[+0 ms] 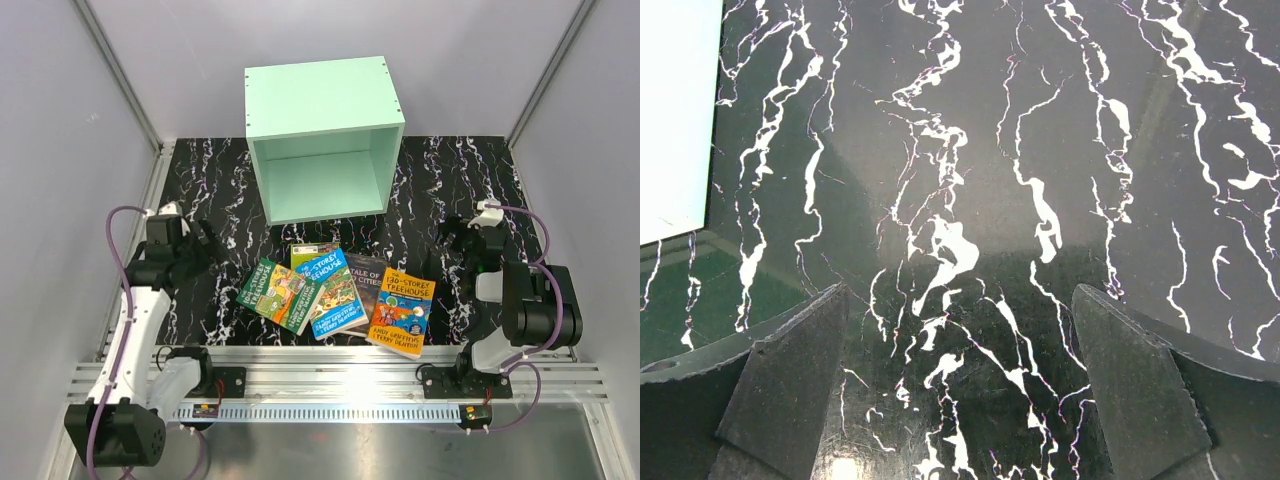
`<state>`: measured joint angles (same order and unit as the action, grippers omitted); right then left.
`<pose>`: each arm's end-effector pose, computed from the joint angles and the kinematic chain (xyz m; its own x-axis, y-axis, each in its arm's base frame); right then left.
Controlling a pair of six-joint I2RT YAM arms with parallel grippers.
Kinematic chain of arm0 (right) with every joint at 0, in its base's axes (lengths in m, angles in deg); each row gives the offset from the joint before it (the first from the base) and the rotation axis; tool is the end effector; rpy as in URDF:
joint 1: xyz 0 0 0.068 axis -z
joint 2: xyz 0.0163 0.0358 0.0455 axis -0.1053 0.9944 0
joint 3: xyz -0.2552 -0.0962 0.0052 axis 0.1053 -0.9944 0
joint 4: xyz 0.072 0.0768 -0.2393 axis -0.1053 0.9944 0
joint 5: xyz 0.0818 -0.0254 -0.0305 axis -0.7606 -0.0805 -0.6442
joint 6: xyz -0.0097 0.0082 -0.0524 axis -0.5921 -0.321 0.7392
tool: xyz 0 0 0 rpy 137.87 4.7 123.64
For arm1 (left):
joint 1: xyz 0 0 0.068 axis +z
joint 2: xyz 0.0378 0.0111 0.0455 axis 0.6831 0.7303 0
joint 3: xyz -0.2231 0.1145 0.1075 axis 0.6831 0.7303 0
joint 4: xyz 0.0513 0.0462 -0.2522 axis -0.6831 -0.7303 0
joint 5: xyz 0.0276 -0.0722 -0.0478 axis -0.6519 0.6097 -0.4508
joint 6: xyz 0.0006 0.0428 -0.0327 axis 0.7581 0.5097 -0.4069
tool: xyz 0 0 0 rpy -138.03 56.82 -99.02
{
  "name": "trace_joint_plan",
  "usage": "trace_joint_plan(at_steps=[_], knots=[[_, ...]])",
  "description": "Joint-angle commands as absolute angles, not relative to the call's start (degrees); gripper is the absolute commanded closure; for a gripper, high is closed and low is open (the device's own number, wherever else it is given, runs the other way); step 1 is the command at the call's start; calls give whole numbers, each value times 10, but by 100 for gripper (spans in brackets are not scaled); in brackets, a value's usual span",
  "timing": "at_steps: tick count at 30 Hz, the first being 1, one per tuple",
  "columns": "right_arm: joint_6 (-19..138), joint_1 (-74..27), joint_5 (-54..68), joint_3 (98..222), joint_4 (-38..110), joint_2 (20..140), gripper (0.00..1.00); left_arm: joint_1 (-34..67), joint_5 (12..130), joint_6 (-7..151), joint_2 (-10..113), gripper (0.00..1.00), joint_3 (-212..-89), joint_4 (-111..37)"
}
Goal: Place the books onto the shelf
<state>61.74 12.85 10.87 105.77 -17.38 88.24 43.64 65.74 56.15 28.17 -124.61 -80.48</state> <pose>0.2694 -0.0296 0.1450 -0.2521 0.1056 -0.9619 0.0702 0.9934 0.0907 0.1825 0.0001 0.2759 -0.6602 -0.4738 -0.5829 -0.3222 0.8796 -0.3500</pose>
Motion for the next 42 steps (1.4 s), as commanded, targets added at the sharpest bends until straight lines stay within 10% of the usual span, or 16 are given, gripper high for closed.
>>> trace_joint_plan(at_steps=[1,7,16,22,29,42], knots=[[627,130,108,1072,-212,874,0,436,661,515,272,1,-1260,-857],[625,130,109,1070,-218,877,0,433,879,378,225,1,-1122,-734],[633,128,89,1071,-215,841,0,409,806,308,52,1,-1085,-891],[525,122,80,1352,332,807,0,407,825,245,-29,1,-1006,-892],[475,11,42,1541,493,772,0,394,820,262,36,1,-1003,-848],[221,-50,-42,1378,663,558,0,130,654,94,178,1,-972,-668]])
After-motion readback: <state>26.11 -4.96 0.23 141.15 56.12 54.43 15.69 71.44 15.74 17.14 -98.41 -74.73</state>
